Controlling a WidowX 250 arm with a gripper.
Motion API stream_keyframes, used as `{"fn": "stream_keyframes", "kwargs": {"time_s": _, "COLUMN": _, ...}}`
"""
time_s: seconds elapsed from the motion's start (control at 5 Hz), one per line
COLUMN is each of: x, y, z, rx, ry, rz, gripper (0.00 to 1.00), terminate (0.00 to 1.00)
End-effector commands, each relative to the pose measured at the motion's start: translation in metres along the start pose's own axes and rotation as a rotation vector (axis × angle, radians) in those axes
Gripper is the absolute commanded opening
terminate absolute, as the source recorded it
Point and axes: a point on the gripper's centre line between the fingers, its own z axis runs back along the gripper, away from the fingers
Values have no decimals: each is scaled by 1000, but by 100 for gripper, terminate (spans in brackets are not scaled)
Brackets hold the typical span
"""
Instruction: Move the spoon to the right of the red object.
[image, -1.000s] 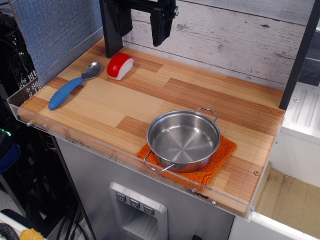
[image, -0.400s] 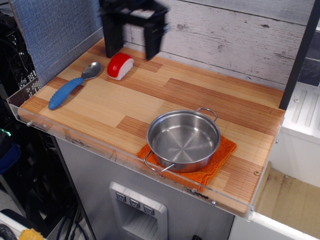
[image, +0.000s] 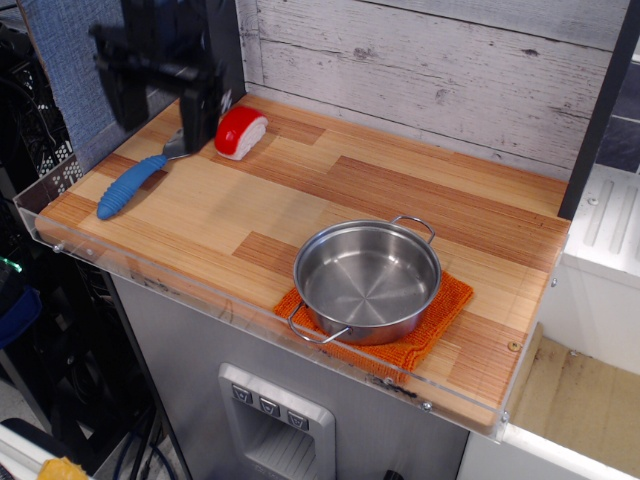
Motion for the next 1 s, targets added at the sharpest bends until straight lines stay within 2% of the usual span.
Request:
{"fn": "stream_keyframes", "kwargs": {"time_s": 0.0, "x": 22, "y": 19, "z": -24, "rx": 48, "ry": -12, "rz": -13, "gripper": 100, "terminate": 0}}
{"fn": "stream_keyframes", "kwargs": {"time_s": 0.4, "x": 36, "y": 40, "z": -45, "rx": 41, "ry": 34, "rz": 13, "gripper": 100, "terminate": 0}}
{"fn": "stream_keyframes", "kwargs": {"time_s": 0.8, "x": 30, "y": 44, "z": -49, "rx": 39, "ry": 50, "rz": 11, "gripper": 100, "terminate": 0}}
